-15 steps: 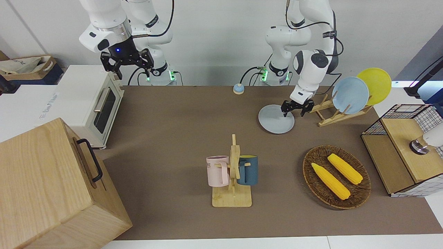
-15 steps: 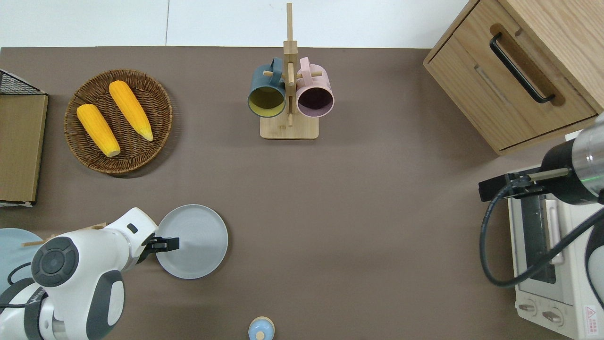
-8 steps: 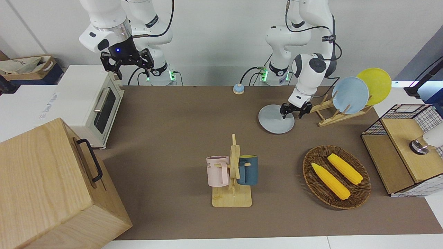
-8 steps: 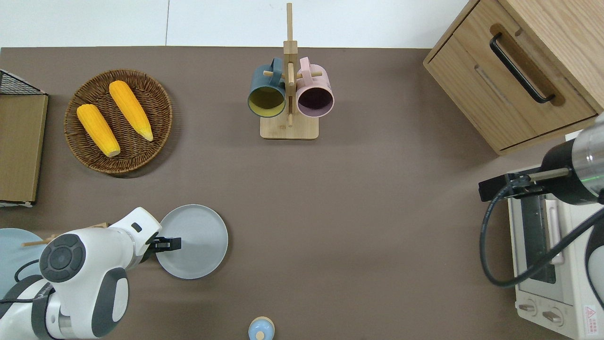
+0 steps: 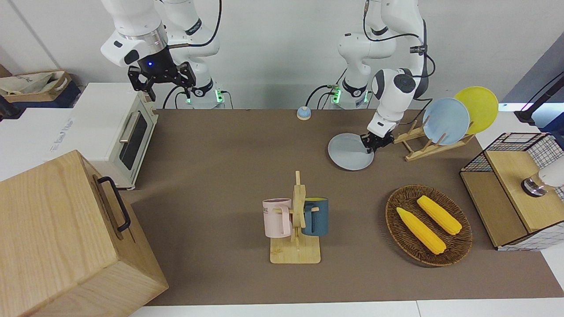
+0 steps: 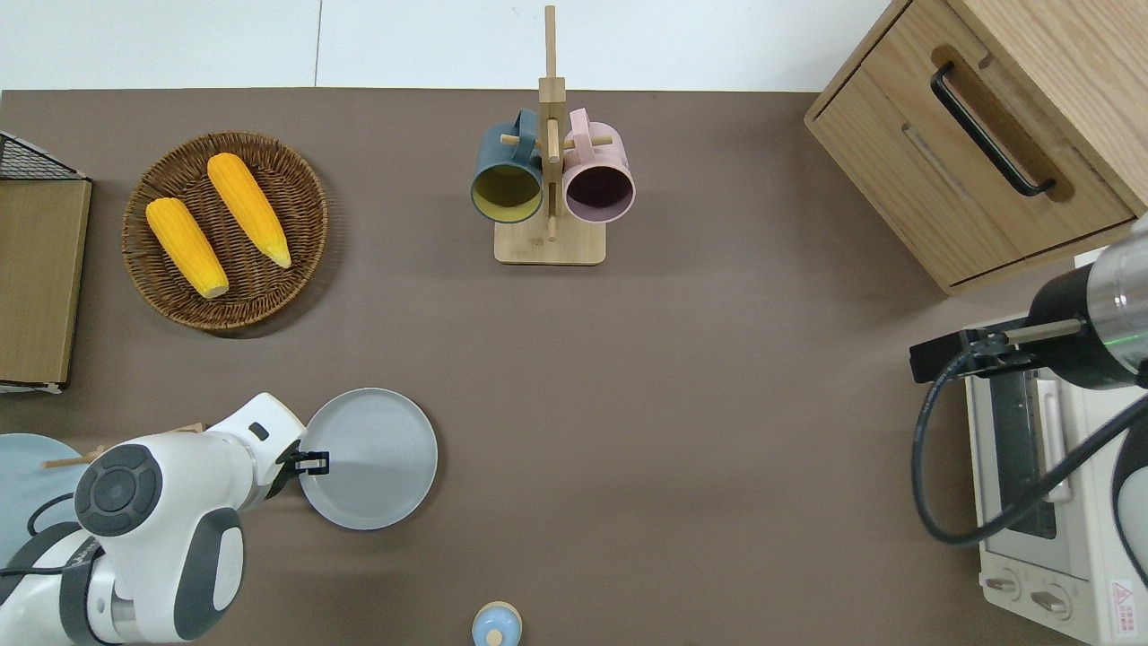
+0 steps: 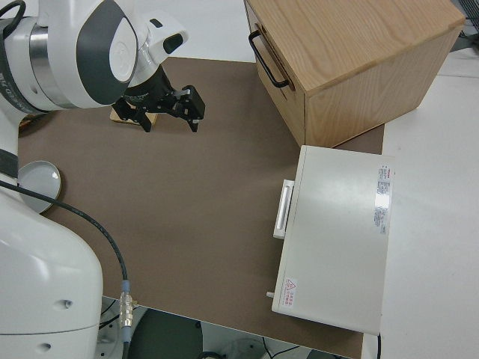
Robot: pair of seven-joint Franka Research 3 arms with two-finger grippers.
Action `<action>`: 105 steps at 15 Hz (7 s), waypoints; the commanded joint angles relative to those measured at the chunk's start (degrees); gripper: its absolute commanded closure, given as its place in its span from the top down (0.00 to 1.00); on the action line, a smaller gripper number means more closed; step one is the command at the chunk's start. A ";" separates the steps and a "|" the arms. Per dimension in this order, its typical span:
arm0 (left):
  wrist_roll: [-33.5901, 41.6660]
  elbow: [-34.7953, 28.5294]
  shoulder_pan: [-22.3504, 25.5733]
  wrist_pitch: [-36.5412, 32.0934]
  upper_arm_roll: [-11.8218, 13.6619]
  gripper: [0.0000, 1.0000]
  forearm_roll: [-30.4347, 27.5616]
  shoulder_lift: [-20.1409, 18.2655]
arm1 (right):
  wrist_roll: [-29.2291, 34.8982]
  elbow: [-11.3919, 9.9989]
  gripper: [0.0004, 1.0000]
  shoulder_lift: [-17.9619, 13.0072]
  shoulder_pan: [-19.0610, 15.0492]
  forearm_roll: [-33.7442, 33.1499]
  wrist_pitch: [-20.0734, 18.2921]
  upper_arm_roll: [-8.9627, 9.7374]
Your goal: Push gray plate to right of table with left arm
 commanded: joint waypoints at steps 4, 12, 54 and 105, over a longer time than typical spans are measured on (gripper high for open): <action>-0.57 -0.75 -0.35 1.62 0.28 0.00 -0.64 0.33 | -0.06 0.05 0.98 -0.43 -0.62 0.46 -0.69 0.23; -8.82 0.39 -6.66 1.62 0.19 0.00 -1.35 1.81 | -0.06 -0.03 0.98 -0.43 -0.62 0.46 -0.69 0.23; -68.43 43.81 -38.49 -0.05 -11.76 0.16 -0.38 33.90 | -0.15 0.06 0.98 -0.43 -0.62 0.46 -0.69 0.32; 5.14 53.22 -0.35 -51.64 3.44 0.99 -0.91 2.26 | -0.15 0.06 0.98 -0.43 -0.62 0.46 -0.69 0.23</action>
